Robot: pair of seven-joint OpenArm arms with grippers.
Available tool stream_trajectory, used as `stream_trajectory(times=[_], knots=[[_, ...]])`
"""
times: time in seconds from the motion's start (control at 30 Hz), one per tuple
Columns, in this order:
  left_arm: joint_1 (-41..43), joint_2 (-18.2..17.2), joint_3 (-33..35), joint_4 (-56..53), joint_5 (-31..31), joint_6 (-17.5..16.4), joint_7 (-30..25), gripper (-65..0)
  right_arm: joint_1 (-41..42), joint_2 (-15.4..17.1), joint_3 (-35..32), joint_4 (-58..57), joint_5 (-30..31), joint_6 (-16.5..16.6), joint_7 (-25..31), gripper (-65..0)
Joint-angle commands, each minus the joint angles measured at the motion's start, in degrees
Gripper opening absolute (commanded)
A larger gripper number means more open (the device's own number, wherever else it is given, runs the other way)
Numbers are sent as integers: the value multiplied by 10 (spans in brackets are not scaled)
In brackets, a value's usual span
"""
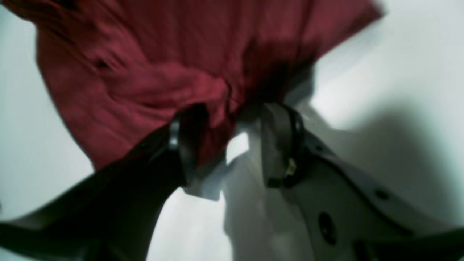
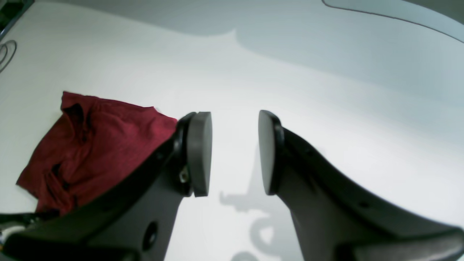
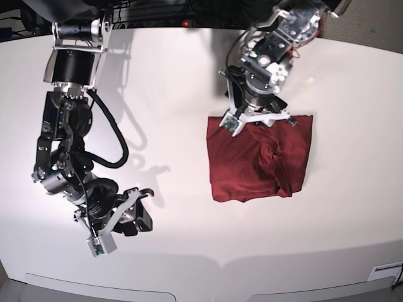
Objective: Fold the T-shirt properly
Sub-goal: 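Press and tuck the folded bundle's edge with the left gripper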
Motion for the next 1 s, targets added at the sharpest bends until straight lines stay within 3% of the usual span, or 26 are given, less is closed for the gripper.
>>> stream_trajectory(times=[0.0,0.13,0.33,0.53,0.83,0.97], knots=[[-8,9,0,7,19,14,-9,-380,16,3,1,10,7,3,13,-434],[-8,30,0,7,59,26,5,-380,16,3,1,10,7,3,13,-434],[-8,31,0,8,111,27,20,-380,16,3,1,10,7,3,13,-434],[-8,31,0,8,112,26,36,-403,15,3,1,10,7,3,13,-434],[-8,31,0,38,113,31,39,-635,16,3,1,10,7,3,11,-434],[-8,31,0,53,118,46,38,-650,16,3,1,10,7,3,10,-434]])
